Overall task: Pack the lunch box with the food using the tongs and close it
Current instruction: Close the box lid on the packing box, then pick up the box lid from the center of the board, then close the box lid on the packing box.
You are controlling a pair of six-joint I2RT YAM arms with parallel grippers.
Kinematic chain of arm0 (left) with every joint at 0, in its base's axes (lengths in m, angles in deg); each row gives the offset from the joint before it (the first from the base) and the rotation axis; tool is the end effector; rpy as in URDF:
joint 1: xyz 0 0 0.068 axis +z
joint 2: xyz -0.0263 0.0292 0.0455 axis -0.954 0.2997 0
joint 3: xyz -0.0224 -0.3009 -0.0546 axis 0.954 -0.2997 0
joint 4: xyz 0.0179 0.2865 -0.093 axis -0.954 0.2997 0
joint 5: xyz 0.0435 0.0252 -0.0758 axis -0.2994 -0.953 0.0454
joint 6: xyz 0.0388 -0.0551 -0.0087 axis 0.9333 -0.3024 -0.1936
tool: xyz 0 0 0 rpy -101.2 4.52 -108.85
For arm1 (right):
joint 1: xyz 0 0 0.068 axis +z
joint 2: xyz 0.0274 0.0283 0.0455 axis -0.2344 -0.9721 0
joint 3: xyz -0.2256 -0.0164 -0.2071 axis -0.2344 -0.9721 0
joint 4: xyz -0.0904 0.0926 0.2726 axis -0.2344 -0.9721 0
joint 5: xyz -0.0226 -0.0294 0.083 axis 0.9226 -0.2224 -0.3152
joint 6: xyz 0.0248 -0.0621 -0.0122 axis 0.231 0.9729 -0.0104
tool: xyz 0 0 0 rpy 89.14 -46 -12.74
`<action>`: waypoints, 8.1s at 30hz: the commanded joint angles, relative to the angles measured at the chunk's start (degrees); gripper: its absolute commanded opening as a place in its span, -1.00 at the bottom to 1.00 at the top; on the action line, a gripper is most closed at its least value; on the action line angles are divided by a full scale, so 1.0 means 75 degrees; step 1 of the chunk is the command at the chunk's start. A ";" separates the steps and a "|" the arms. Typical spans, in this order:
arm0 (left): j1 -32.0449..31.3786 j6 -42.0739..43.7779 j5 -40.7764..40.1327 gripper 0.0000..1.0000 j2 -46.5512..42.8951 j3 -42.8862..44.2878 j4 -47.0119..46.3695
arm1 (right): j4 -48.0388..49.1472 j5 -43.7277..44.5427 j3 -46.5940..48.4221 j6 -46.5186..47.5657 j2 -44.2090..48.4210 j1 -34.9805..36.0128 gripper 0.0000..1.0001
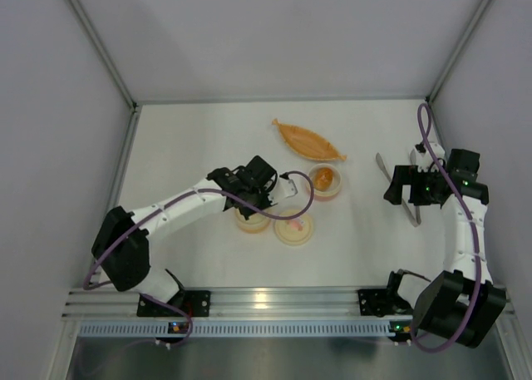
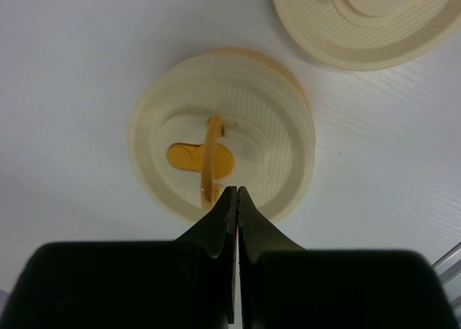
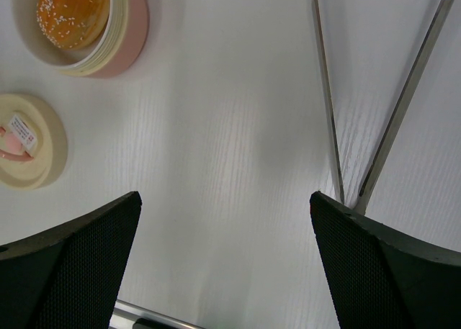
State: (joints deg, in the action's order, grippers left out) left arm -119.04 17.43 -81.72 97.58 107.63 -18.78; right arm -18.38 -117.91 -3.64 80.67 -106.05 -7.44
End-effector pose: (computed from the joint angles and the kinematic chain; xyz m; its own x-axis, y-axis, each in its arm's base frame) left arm 0.2443 -0.2535 0.2537 -0.2651 0.8851 -0.3826 0.9021 0.3678 0.2258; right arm 0.2348 -0.0621 0.2875 -0.7659 0.0300 -0.6423 -0.1528 0.9618 0.2271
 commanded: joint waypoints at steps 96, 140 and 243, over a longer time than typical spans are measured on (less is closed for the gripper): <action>0.5822 -0.3995 0.4183 0.96 -0.0496 0.1060 0.0087 | 0.0274 0.2046 0.2042 -0.0462 -0.3003 0.7298 0.83; 0.5986 -0.3128 0.4851 0.96 -0.0661 0.0602 0.0237 | 0.0859 0.2246 0.2711 -0.0497 -0.5489 0.8952 -0.35; 0.6115 -0.2589 0.5296 0.96 -0.0098 0.0450 0.0671 | -0.1930 0.1800 0.6203 0.7636 -0.6649 0.6022 -1.00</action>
State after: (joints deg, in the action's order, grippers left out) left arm -73.73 -2.81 -43.49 96.33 111.03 -13.67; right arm -35.91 -103.72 42.61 136.43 -154.51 36.95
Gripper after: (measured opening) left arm 0.982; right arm 0.027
